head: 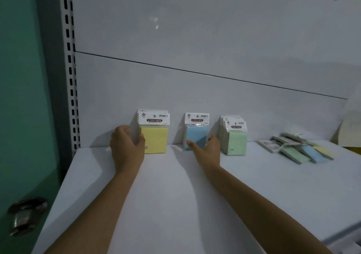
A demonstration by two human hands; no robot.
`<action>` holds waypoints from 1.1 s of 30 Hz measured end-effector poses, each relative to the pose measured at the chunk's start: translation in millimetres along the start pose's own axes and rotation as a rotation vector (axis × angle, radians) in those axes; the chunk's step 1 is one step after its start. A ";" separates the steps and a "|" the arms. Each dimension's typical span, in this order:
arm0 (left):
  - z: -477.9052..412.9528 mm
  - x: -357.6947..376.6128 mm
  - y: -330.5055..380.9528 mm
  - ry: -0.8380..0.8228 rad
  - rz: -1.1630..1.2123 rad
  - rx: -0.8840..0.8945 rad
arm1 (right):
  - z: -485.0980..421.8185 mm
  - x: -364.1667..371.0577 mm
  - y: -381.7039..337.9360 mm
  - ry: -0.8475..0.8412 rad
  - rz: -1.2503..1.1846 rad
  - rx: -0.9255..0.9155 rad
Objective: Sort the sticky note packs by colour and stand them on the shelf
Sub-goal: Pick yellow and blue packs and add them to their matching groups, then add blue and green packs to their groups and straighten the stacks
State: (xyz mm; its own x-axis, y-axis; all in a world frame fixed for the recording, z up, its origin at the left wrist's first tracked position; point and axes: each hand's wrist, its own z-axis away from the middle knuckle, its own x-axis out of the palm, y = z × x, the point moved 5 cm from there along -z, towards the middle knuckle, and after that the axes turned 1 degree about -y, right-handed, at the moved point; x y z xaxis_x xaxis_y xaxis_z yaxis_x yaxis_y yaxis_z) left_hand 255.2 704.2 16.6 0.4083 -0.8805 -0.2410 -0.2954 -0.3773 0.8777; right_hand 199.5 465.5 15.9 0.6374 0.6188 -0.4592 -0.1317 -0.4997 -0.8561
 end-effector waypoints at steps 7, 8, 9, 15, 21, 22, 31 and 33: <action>33.2 2.5 53.0 0.019 -0.349 0.500 | 54.4 -27.5 7.7 -0.172 0.138 -0.102; 44.6 12.0 64.8 -0.032 -0.366 0.595 | 65.1 -37.2 9.4 -0.212 0.157 -0.117; 57.7 23.3 77.4 -0.098 -0.360 0.678 | 75.1 -49.0 11.9 -0.243 0.186 -0.129; 167.1 99.5 145.6 -0.470 -0.286 0.826 | 100.2 -159.9 66.1 -0.234 0.425 -0.162; 290.8 180.0 208.4 -0.809 -0.201 0.802 | 117.1 -317.7 155.4 -0.028 0.523 -0.095; 312.6 193.6 217.4 -0.854 -0.196 0.813 | 122.5 -341.7 173.2 -0.009 0.565 -0.091; 468.7 270.3 272.8 -1.022 -0.200 0.852 | 153.9 -486.8 272.1 0.032 0.721 -0.008; 479.6 279.1 278.6 -1.007 -0.232 0.859 | 148.4 -499.3 276.2 0.037 0.703 -0.027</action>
State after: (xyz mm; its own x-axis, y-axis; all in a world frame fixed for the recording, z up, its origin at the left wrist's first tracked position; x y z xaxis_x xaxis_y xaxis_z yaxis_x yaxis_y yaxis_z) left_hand -127.4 215.7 -4.8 -0.1761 -0.4586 -0.8710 -0.9026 -0.2778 0.3288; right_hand -267.7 108.5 -26.5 0.4336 0.1230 -0.8927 -0.5029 -0.7890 -0.3530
